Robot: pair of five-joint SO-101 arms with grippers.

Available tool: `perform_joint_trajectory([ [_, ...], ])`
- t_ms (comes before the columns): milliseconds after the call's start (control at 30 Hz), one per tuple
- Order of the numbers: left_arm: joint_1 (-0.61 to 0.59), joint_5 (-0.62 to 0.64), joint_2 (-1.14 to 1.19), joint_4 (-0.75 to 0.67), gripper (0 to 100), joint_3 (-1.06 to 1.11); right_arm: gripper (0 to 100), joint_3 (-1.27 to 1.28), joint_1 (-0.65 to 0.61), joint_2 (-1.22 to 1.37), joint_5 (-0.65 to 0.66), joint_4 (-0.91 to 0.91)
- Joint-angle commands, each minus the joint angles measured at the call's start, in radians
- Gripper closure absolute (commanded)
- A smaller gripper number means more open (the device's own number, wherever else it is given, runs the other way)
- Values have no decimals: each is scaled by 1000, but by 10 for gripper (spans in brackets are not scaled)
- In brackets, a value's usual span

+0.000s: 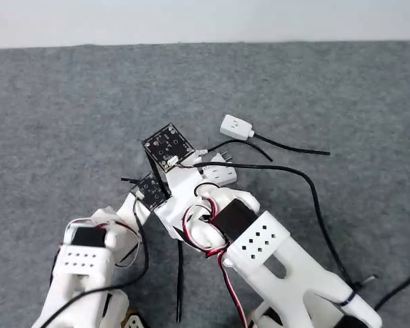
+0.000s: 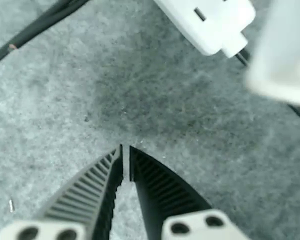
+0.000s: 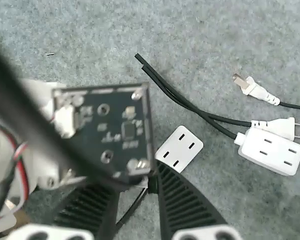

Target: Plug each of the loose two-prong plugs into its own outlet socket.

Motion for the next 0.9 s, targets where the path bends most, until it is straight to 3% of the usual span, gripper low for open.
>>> perform_joint_trajectory([
  [0, 15, -5, -123, -12, 987, 21, 991, 0, 7, 1, -12, -41],
  [100, -14, 123, -181, -64, 987, 48, 991, 51, 51, 1, -58, -117],
  [233, -164, 381, -253, -253, 987, 88, 991, 80, 91, 1, -107, -168],
  [367, -245, 523, -307, -385, 987, 125, 991, 86, 125, 2, -127, -197],
  [867, -253, 526, -476, -381, 987, 197, 991, 5, 180, 275, -166, -298],
])
